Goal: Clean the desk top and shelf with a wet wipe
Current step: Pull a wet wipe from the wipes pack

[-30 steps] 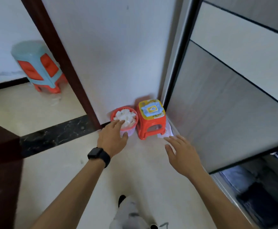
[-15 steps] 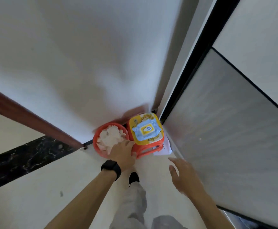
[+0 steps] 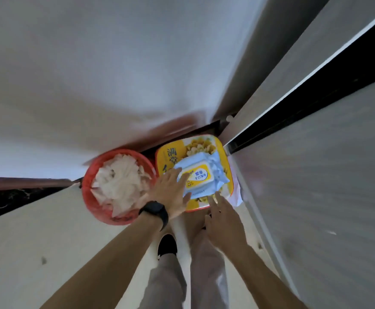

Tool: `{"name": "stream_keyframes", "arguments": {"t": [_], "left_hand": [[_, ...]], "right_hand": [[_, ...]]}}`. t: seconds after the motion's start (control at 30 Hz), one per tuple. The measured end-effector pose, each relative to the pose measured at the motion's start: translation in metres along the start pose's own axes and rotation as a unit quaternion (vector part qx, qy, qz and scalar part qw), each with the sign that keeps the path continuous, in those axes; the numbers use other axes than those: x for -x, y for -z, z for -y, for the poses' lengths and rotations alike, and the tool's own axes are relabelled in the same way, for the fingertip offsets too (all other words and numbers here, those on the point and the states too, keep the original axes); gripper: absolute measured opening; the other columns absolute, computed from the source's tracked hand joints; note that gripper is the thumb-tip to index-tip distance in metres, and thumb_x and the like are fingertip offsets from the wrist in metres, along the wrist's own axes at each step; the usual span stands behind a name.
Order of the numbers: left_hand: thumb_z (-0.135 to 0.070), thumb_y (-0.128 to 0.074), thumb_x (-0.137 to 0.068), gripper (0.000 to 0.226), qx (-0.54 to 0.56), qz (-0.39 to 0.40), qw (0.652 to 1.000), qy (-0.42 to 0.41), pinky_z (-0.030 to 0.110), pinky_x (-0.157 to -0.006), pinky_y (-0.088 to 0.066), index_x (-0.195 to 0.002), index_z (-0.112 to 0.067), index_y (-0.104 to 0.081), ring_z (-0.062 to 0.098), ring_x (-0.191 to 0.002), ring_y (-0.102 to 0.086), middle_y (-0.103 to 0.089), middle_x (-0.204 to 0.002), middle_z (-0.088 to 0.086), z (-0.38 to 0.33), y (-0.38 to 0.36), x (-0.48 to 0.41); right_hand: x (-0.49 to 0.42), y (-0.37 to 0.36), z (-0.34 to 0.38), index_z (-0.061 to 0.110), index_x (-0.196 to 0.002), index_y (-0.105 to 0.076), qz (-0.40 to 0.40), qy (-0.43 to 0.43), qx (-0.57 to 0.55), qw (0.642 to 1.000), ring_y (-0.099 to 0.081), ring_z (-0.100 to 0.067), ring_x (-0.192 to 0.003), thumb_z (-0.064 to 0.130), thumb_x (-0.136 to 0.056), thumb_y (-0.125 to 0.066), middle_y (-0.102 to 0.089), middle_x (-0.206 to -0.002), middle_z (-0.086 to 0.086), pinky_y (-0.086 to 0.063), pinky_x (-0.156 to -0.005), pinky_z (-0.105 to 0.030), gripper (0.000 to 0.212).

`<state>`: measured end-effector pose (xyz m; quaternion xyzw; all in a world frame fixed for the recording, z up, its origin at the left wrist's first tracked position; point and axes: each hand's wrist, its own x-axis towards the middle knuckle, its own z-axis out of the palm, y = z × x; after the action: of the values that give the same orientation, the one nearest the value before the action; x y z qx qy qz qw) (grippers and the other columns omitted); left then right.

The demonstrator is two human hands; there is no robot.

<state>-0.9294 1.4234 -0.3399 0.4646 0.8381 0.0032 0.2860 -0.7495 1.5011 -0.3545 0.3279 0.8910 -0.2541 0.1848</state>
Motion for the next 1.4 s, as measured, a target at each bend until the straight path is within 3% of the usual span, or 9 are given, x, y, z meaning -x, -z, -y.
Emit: {"name": "stream_keyframes", "arguments": {"t": [0.37, 0.47, 0.63, 0.73, 0.93, 1.07, 1.17, 1.3, 1.4], "left_hand": [[-0.051, -0.053, -0.094, 0.064, -0.188, 0.055, 0.971, -0.137, 0.040, -0.059, -0.040, -0.138, -0.006, -0.044, 0.038, -0.097, -0.061, -0.051, -0.137, 0.022, 0.003, -0.085, -0.099], [-0.044, -0.041, -0.102, 0.043, -0.057, -0.031, 0.993, -0.096, 0.035, -0.061, -0.036, -0.127, -0.012, -0.053, 0.028, -0.075, -0.053, -0.066, -0.105, 0.013, 0.028, -0.065, -0.114], [-0.018, -0.061, -0.090, 0.052, -0.067, -0.187, 0.978, -0.056, 0.049, -0.103, -0.040, -0.140, -0.013, -0.050, 0.038, -0.123, -0.047, -0.048, -0.142, 0.017, 0.066, -0.066, -0.106], [-0.011, -0.072, -0.077, 0.050, -0.089, -0.131, 0.967, -0.201, 0.043, -0.091, -0.050, -0.126, -0.011, -0.062, 0.035, -0.110, -0.059, -0.059, -0.130, 0.013, 0.065, -0.091, -0.082], [-0.024, -0.041, -0.094, 0.056, 0.112, -0.028, 0.993, -0.020, 0.043, -0.117, -0.027, -0.148, -0.010, -0.039, 0.024, -0.147, -0.027, -0.030, -0.159, 0.005, 0.048, -0.115, -0.071], [-0.021, -0.039, -0.102, 0.034, 0.318, -0.053, 0.942, 0.091, 0.030, -0.116, -0.026, -0.128, -0.017, -0.060, 0.012, -0.143, -0.032, -0.040, -0.153, -0.006, 0.038, -0.103, -0.072], [-0.034, -0.046, -0.101, 0.038, 0.237, -0.059, 0.969, 0.047, 0.034, -0.115, -0.025, -0.134, -0.017, -0.054, 0.020, -0.142, -0.033, -0.034, -0.157, -0.003, 0.038, -0.105, -0.067], [-0.048, -0.038, -0.100, 0.060, 0.066, -0.008, 0.998, 0.013, 0.048, -0.122, -0.005, -0.154, -0.026, -0.022, 0.018, -0.152, -0.007, -0.006, -0.165, -0.004, 0.041, -0.126, -0.047], [-0.043, -0.037, -0.099, 0.055, 0.053, -0.062, 0.996, 0.043, 0.048, -0.117, -0.021, -0.151, -0.024, -0.034, 0.024, -0.144, -0.031, -0.030, -0.159, 0.000, 0.031, -0.130, -0.041]], "right_hand": [[-0.050, -0.088, -0.058, 0.016, -0.157, -0.021, 0.015, 0.069, 0.115, 0.991, -0.022, -0.022, -0.151, 0.023, -0.089, -0.055, -0.018, -0.166, -0.004, -0.026, -0.117, -0.054, 0.077], [-0.051, -0.090, -0.058, 0.014, -0.157, -0.021, 0.038, 0.065, 0.127, 0.989, -0.017, -0.025, -0.152, 0.032, -0.092, -0.054, -0.015, -0.166, -0.007, -0.023, -0.119, -0.056, 0.075], [-0.063, -0.075, -0.039, 0.011, -0.137, -0.054, 0.000, 0.027, 0.063, 0.998, -0.055, -0.034, -0.128, 0.037, -0.089, -0.060, -0.055, -0.142, -0.013, -0.051, -0.096, -0.049, 0.055], [-0.082, -0.051, -0.025, 0.016, -0.126, -0.053, -0.034, -0.045, -0.056, 0.997, -0.059, -0.031, -0.104, 0.033, -0.093, -0.060, -0.063, -0.114, -0.008, -0.053, -0.076, -0.044, 0.038], [-0.118, -0.036, -0.006, 0.016, -0.113, -0.060, 0.008, -0.137, -0.187, 0.973, -0.059, -0.026, -0.097, 0.022, -0.091, -0.056, -0.053, -0.112, -0.003, -0.043, -0.078, -0.032, 0.024], [-0.104, -0.044, 0.008, 0.015, -0.111, -0.069, 0.047, 0.009, -0.172, 0.984, -0.059, -0.029, -0.102, 0.010, -0.077, -0.049, -0.062, -0.113, -0.008, -0.050, -0.081, -0.036, 0.040], [-0.090, -0.047, 0.010, 0.024, -0.090, -0.067, 0.042, 0.088, -0.193, 0.976, -0.052, -0.015, -0.070, 0.015, -0.073, -0.039, -0.060, -0.078, 0.008, -0.039, -0.058, -0.020, 0.034], [-0.098, -0.037, 0.000, 0.016, -0.108, -0.071, 0.012, -0.055, -0.152, 0.987, -0.058, -0.014, -0.098, 0.012, -0.094, -0.054, -0.062, -0.102, 0.004, -0.041, -0.077, -0.021, 0.022], [-0.118, -0.035, -0.006, 0.006, -0.094, -0.073, -0.024, 0.032, -0.060, 0.997, -0.062, -0.027, -0.086, 0.007, -0.090, -0.065, -0.064, -0.093, -0.011, -0.046, -0.071, -0.032, 0.008]]}}
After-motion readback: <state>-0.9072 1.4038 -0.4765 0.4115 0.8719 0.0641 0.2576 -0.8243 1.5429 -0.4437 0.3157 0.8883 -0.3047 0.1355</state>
